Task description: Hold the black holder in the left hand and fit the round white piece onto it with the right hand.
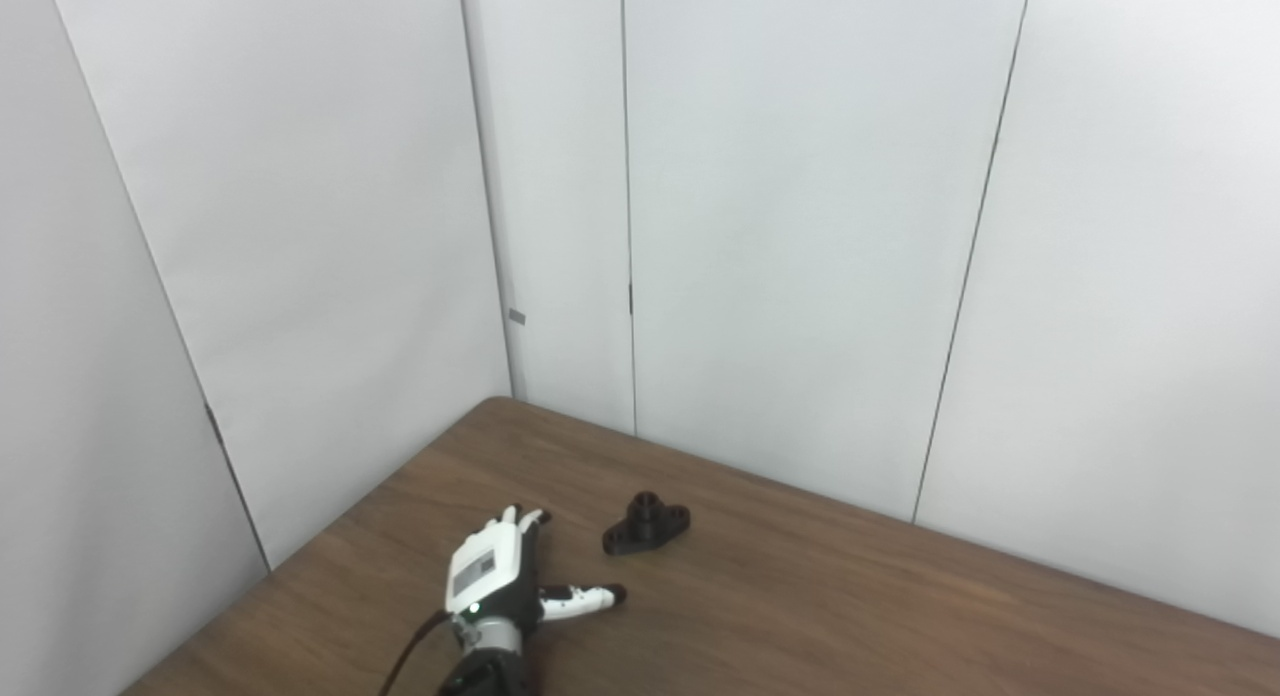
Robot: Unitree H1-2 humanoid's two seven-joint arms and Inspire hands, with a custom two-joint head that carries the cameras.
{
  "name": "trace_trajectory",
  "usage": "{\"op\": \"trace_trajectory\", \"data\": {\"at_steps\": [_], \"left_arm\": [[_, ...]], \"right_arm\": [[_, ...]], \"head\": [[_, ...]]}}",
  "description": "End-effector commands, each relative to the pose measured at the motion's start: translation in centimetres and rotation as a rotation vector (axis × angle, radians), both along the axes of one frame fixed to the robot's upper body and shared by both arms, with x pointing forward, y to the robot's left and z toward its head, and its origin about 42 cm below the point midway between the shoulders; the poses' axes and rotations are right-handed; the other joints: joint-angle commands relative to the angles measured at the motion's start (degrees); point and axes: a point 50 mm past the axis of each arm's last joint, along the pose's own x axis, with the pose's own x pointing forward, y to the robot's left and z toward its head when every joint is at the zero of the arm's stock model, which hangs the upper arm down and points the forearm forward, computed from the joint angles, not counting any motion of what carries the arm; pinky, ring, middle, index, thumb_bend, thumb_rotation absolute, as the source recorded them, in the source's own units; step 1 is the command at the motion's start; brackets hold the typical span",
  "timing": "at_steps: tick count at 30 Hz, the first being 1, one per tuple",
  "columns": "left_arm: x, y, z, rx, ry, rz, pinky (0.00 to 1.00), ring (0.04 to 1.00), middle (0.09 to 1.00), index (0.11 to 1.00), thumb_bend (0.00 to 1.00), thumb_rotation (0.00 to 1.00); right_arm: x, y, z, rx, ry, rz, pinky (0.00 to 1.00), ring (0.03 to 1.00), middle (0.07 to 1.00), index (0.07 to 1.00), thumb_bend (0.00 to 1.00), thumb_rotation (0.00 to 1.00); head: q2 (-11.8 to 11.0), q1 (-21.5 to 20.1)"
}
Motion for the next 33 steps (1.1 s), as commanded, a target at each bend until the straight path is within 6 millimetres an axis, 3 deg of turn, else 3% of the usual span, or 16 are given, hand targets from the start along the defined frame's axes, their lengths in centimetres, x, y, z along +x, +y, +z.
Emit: {"op": "trace_trajectory", "data": {"at_steps": [1, 13, 28, 33], "left_arm": [[1.5, -1.0, 0.9, -0.002, -0.055, -0.041, 1.00, 1.000, 1.000, 0.865, 1.00, 0.42], [3.4, -2.7, 0.2, -0.008, -0.060, -0.089, 1.00, 1.000, 1.000, 0.834, 0.99, 0.38], [4.1, -3.3, -0.6, -0.010, -0.072, -0.091, 1.00, 1.000, 1.000, 0.787, 0.97, 0.33], [4.1, -3.1, -0.7, 0.019, -0.088, -0.080, 1.00, 0.986, 0.979, 0.735, 0.91, 0.31]], "right_arm": [[-1.0, -0.1, -1.4, 0.018, 0.075, -0.007, 0.61, 0.806, 0.909, 0.961, 0.47, 0.77], [-1.5, 0.0, -1.4, 0.017, 0.072, -0.007, 0.66, 0.814, 0.914, 0.960, 0.49, 0.76], [-1.6, 0.3, -1.1, 0.004, 0.067, -0.012, 0.59, 0.798, 0.919, 0.955, 0.49, 0.76], [-1.6, 0.2, -1.2, 0.000, 0.065, -0.010, 0.57, 0.806, 0.926, 0.959, 0.49, 0.76]], "head": [[0.04, -0.13], [0.60, -1.48], [0.91, -2.41], [1.09, -2.56]]}}
